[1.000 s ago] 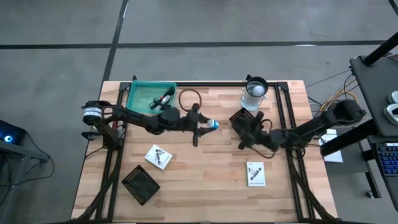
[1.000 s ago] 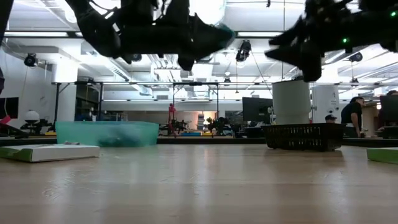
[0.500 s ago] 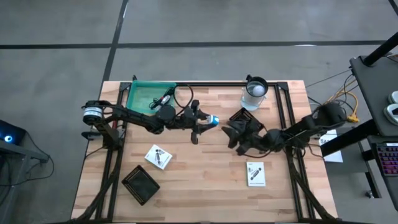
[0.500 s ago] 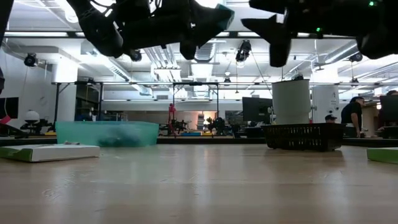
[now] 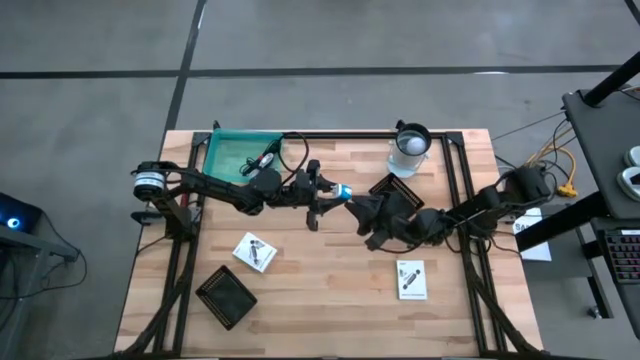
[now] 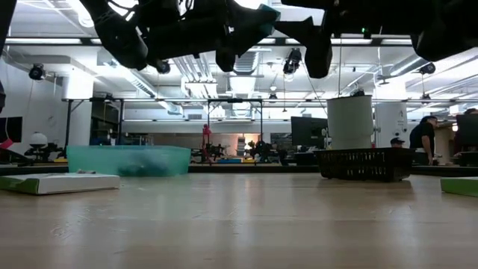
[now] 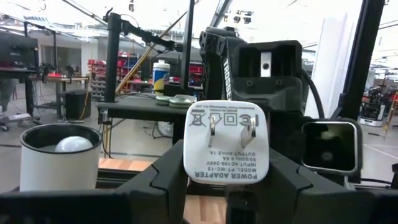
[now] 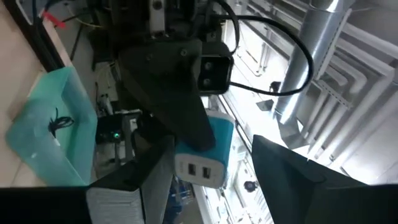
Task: Pick and place items into bin
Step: Put the blue charger adapter into the top black bin, then put the right white card reader box into the bottom black bin
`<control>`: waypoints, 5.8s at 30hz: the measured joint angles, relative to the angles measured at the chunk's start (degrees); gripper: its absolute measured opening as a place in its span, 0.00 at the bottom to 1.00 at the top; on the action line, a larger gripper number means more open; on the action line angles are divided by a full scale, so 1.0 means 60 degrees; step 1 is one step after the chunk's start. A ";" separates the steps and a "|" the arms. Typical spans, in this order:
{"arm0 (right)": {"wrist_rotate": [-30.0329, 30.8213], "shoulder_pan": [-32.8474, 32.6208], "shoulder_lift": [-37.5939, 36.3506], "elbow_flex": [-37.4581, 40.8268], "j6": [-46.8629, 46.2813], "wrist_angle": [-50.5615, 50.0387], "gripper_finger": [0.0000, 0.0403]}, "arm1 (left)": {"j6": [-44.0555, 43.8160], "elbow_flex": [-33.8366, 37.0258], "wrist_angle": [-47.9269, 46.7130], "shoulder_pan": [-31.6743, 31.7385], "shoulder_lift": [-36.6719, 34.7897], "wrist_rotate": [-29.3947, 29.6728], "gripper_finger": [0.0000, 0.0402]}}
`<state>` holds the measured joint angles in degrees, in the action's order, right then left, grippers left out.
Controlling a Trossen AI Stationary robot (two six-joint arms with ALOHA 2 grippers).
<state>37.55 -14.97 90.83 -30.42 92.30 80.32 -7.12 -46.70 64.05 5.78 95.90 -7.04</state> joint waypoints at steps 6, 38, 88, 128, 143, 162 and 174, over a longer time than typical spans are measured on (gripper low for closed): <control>0.0010 0.0129 0.0025 -0.0209 0.0049 -0.0146 0.50 | 0.0001 -0.0047 0.0019 0.0000 0.0011 -0.0052 0.32; -0.0233 0.0446 0.0017 -0.0662 -0.0982 -0.0866 0.47 | -0.0010 -0.0176 -0.0049 -0.0007 0.0080 -0.0542 0.32; 0.0029 0.2703 -0.0976 0.0442 -0.8070 -0.4992 0.34 | 0.0307 0.0306 -0.3119 0.0543 -0.1636 -0.0591 0.84; -0.1233 0.2978 -0.5575 0.0263 -1.8201 -1.6348 0.74 | 0.0247 0.0321 -0.3596 0.0539 -0.1651 -0.0595 0.84; -0.0687 0.2978 -0.5557 0.0546 -1.7843 -1.5134 0.63 | 0.1739 0.1775 -0.8747 0.0663 -0.6961 0.3375 0.84; -0.0676 0.2978 -0.5553 0.0897 -1.7855 -1.4503 0.60 | 0.2497 0.7370 -0.7264 0.0364 -1.2157 0.1113 0.84; -0.0676 0.2976 -0.5549 0.1047 -1.7885 -1.4460 0.59 | 0.1981 0.7697 -0.9595 0.0361 -1.4405 0.1128 0.84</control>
<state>33.50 2.88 57.54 -24.14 -15.00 -6.44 4.77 -0.51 6.48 7.94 9.47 -0.27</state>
